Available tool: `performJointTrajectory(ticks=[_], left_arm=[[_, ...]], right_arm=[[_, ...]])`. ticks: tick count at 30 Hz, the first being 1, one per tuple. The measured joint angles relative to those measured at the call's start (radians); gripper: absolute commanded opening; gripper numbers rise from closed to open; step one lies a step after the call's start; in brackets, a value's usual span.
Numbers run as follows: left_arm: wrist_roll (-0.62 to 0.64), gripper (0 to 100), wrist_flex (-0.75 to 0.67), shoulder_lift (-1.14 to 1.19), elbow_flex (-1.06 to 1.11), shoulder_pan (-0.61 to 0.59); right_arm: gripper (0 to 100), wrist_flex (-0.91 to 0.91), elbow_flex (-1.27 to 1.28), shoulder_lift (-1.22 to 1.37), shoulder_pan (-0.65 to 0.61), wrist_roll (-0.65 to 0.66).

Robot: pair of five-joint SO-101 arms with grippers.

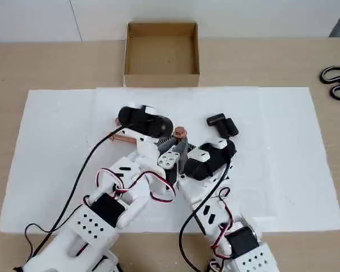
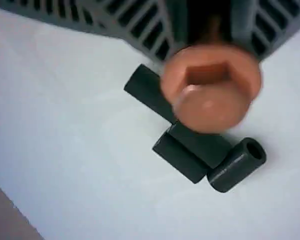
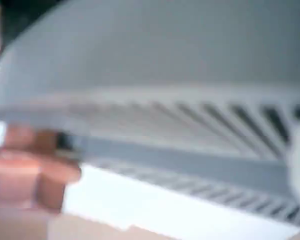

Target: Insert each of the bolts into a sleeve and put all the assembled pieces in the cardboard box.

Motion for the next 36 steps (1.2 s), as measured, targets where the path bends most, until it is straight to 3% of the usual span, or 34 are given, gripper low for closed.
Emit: performJointTrajectory(ticks=[3,13,19,24,29,36], left_arm=[[0.0,15,0.023,-0.006,0.0,0.008],[0.002,18,0.058,-0.017,-0.018,0.003],[0.054,29,0.199,-0.017,-0.133,-0.049],[0.054,31,0.318,-0.017,-0.212,-0.074],[0.064,31,0.45,-0.017,-0.302,-0.255],[0.044,31,0.732,-0.017,-0.399,-0.649]], right_arm=[[0.4,0.0,0.0,0.0,0.0,-0.002],[0.4,0.0,0.0,0.0,0.009,0.002],[0.4,0.0,0.0,0.0,0.003,0.0],[0.4,0.0,0.0,0.0,0.003,0.0],[0.4,0.041,0.0,0.0,0.003,0.0],[0.3,0.12,-0.006,0.0,0.103,0.011]])
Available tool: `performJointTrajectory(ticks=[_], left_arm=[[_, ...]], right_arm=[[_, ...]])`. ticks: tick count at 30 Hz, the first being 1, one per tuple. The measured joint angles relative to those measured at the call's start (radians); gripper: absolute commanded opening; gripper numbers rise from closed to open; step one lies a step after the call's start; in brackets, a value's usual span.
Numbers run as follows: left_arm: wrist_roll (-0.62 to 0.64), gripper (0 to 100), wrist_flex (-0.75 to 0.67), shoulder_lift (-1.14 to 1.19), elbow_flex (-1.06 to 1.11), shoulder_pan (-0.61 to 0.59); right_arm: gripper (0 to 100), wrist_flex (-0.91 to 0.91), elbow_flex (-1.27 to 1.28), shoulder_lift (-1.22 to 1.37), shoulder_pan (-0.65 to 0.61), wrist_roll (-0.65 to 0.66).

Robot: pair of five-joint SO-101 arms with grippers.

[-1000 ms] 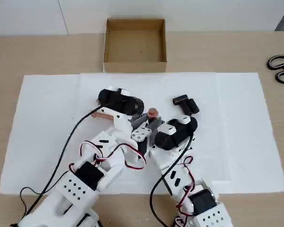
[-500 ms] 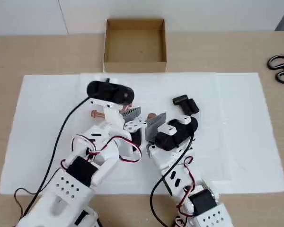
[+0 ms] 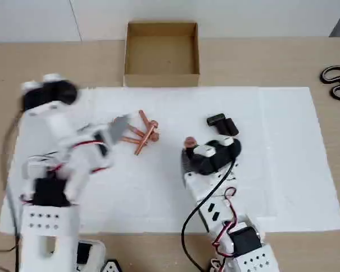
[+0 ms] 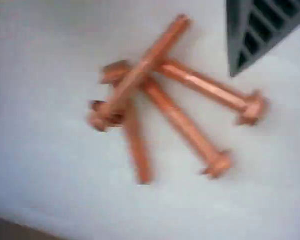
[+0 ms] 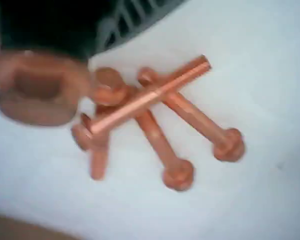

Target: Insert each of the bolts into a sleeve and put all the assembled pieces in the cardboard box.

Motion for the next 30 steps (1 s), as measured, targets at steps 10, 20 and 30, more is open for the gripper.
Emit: performJointTrajectory(ticks=[10,20,30], left_arm=[[-0.322,31,0.092,0.0,0.061,-0.387],[-0.331,31,0.092,0.0,0.089,-0.394],[-0.331,31,0.092,0.0,0.092,-0.396]], right_arm=[[0.3,0.18,-0.339,0.143,0.132,0.178],[0.3,-0.094,-0.988,1.045,0.167,0.189],[0.3,-0.33,-1.755,2.008,0.167,0.189]])
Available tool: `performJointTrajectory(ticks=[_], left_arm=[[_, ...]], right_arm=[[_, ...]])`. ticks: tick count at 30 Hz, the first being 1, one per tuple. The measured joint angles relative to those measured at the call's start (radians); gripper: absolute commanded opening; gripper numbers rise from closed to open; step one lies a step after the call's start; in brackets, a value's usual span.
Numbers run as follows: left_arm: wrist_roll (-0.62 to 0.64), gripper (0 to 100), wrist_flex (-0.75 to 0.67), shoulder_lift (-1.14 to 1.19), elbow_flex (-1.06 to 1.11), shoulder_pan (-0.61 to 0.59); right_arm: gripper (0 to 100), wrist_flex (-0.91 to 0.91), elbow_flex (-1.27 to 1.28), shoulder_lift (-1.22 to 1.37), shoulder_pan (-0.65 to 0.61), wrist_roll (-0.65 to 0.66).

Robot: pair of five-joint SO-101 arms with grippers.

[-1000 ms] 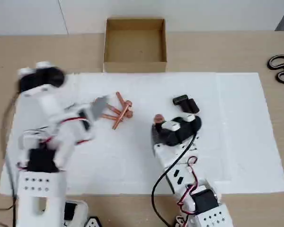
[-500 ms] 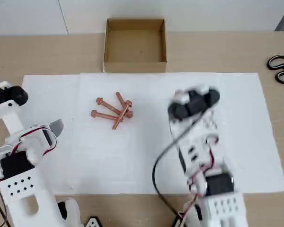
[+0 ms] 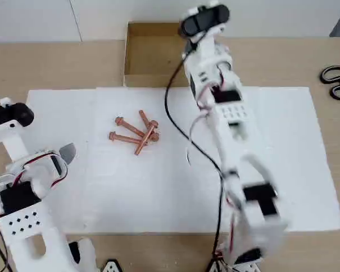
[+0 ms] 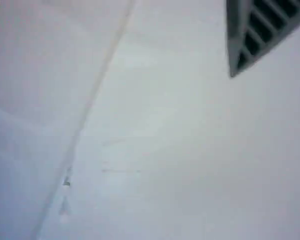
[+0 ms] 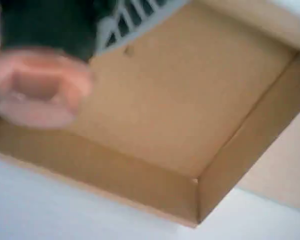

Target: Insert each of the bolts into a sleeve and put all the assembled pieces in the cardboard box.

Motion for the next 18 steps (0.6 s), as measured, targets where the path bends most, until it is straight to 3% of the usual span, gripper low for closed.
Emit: performJointTrajectory(ticks=[7,18], left_arm=[[-0.002,31,0.0,0.0,0.0,0.0],[-0.003,31,0.0,0.0,0.058,0.002]], right_arm=[[0.3,0.0,-0.384,0.356,-0.002,0.005],[0.4,0.0,-0.684,0.686,-0.028,0.006]])
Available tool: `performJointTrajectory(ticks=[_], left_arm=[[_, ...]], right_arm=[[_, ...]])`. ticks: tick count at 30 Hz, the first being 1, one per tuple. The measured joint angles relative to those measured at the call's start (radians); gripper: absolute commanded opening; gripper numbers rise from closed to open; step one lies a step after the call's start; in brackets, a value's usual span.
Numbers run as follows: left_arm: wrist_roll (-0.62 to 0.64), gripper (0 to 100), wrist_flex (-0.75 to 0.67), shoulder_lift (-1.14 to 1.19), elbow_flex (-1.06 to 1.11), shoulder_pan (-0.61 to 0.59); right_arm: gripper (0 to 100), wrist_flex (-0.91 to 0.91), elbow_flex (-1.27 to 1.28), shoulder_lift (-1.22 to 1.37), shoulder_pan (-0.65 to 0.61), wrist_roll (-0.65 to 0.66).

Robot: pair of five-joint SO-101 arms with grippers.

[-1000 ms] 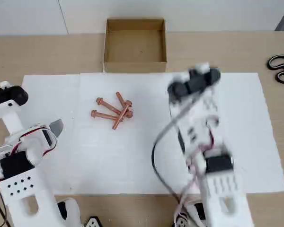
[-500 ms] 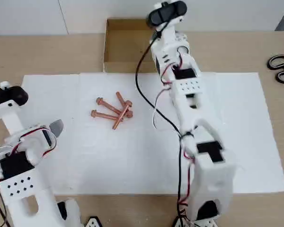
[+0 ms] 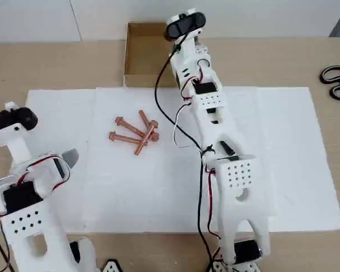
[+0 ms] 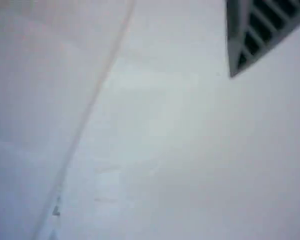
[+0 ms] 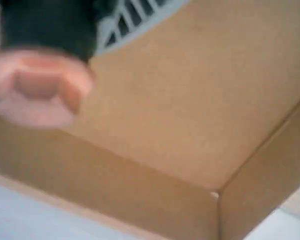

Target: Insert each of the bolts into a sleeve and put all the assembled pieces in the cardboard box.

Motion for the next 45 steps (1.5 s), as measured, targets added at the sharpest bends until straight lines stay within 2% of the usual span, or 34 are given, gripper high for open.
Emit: performJointTrajectory(ticks=[8,17,23,36,40,45], left_arm=[[-0.035,31,0.0,0.0,0.006,0.0],[-0.037,31,0.0,0.0,0.006,0.0],[-0.037,31,0.0,0.0,0.006,0.0],[-0.038,31,0.0,0.0,0.006,0.0],[-0.038,31,0.0,0.0,0.006,0.0],[-0.075,31,0.0,0.0,0.006,0.046]], right_arm=[[0.5,0.0,-0.075,0.114,-0.002,0.0],[0.7,0.0,-0.081,0.12,-0.002,0.0],[14.0,0.002,-0.081,0.12,-0.002,0.0],[14.5,0.057,-0.147,0.118,0.003,0.003],[14.5,0.155,-0.265,0.118,0.021,0.003],[14.4,0.436,-0.529,0.118,0.038,0.003]])
